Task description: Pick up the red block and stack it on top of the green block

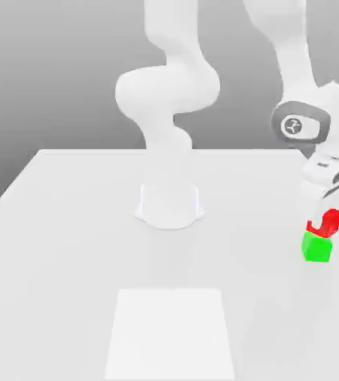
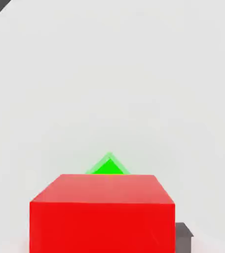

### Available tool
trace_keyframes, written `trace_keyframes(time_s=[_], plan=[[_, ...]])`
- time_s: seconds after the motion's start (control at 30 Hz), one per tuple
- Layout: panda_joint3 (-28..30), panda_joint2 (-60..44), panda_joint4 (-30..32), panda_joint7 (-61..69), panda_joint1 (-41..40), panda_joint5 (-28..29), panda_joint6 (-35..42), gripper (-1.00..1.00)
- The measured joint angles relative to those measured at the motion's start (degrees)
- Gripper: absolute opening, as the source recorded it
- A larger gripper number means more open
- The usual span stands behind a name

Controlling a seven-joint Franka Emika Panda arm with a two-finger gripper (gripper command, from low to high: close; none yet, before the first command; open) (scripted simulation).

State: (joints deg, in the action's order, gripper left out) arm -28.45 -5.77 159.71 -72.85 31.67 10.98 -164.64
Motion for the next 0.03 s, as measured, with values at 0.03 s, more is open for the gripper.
trace_keyframes(time_s=[0.03], plan=[[0.0, 0.0, 0.0, 0.0, 0.0, 0.0, 0.0, 1.0]])
